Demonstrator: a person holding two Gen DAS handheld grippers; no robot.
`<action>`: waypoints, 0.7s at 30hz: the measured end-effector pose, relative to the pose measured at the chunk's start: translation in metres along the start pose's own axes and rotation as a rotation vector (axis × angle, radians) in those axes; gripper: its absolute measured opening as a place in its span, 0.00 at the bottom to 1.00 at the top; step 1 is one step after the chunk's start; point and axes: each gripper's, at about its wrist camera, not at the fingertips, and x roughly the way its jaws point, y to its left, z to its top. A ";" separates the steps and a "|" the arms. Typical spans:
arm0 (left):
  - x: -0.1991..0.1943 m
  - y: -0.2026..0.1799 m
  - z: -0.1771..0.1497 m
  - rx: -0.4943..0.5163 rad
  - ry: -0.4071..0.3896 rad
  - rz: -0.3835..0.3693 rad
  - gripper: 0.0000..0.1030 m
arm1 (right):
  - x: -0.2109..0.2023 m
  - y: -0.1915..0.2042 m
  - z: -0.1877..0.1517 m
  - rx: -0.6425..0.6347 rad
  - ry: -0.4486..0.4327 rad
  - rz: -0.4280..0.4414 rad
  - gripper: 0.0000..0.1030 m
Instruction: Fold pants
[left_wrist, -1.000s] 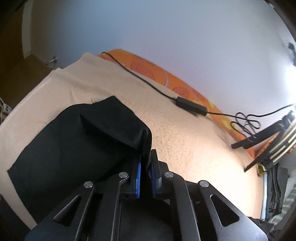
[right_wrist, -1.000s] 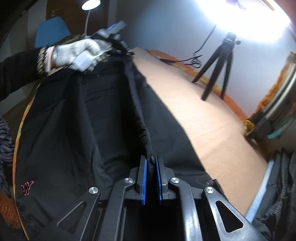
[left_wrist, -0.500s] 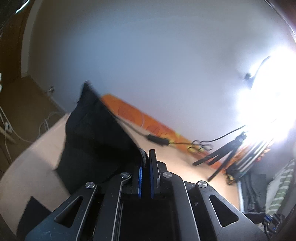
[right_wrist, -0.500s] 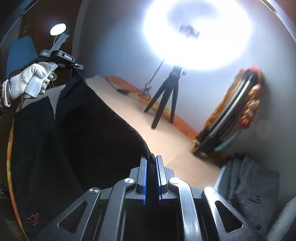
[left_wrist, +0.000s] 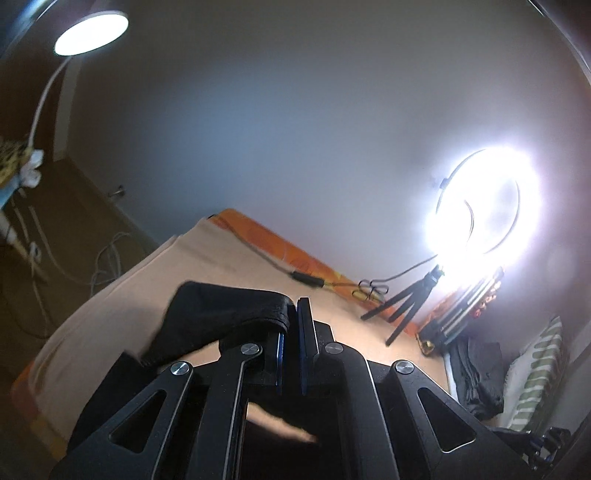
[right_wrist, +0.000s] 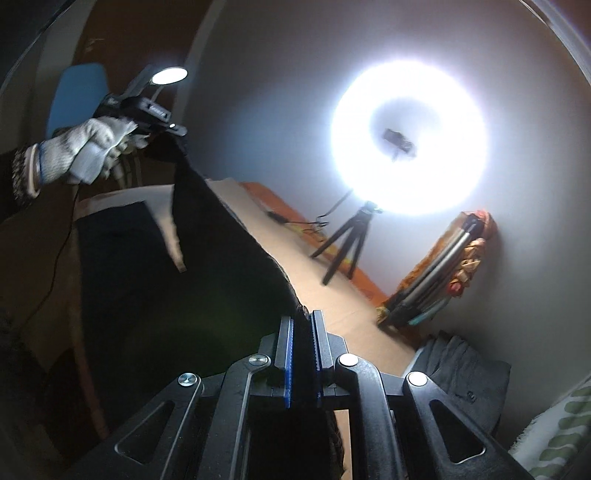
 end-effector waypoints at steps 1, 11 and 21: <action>-0.002 0.000 -0.006 -0.002 0.002 0.005 0.05 | -0.004 0.008 -0.004 -0.005 0.006 0.014 0.06; -0.040 0.067 -0.098 -0.042 0.112 0.081 0.04 | -0.004 0.078 -0.066 -0.011 0.136 0.178 0.06; -0.028 0.105 -0.171 -0.113 0.267 0.116 0.04 | 0.023 0.111 -0.112 -0.023 0.284 0.253 0.06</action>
